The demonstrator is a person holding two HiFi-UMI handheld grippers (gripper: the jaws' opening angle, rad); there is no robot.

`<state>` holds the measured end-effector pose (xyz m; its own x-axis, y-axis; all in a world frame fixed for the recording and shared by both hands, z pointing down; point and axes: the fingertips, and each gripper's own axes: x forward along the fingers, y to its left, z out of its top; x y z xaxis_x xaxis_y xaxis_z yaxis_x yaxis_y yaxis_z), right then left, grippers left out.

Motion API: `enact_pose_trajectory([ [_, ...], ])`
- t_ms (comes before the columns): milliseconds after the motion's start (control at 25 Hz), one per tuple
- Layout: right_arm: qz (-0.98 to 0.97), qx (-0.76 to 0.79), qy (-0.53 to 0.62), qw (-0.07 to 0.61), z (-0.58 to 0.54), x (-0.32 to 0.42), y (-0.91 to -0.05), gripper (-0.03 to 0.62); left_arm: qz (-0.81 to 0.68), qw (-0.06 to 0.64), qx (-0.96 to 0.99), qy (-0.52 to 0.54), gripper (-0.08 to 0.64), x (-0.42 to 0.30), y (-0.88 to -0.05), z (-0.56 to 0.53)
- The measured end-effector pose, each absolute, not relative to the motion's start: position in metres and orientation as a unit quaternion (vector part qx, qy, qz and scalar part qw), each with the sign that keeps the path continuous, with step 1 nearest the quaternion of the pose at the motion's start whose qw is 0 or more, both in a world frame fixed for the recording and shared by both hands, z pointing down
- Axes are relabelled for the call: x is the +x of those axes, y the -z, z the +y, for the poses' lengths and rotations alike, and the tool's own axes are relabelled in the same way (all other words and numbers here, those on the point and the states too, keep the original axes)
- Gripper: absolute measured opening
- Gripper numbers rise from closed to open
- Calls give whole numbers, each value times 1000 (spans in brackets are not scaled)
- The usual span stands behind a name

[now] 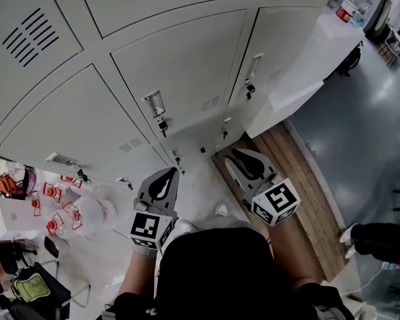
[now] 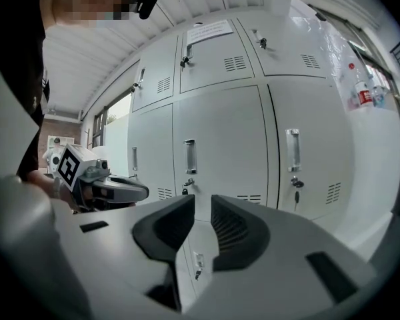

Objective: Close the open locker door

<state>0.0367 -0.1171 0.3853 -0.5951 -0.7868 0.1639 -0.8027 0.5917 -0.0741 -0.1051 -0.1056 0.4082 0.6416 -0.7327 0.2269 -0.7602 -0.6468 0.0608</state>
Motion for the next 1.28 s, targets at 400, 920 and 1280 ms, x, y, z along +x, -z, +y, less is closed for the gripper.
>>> enact_pose_trajectory([
  [400, -885, 462, -49, 43, -111, 69, -357, 92, -389, 40, 917, -85, 21, -70, -374, -115],
  [920, -889, 454, -27, 42, -110, 77, -335, 90, -388, 27, 920, -59, 21, -59, -347, -119],
  [1280, -890, 454, -20, 50, -110, 75, -338, 86, -393, 27, 918, -51, 21, -60, -343, -119],
])
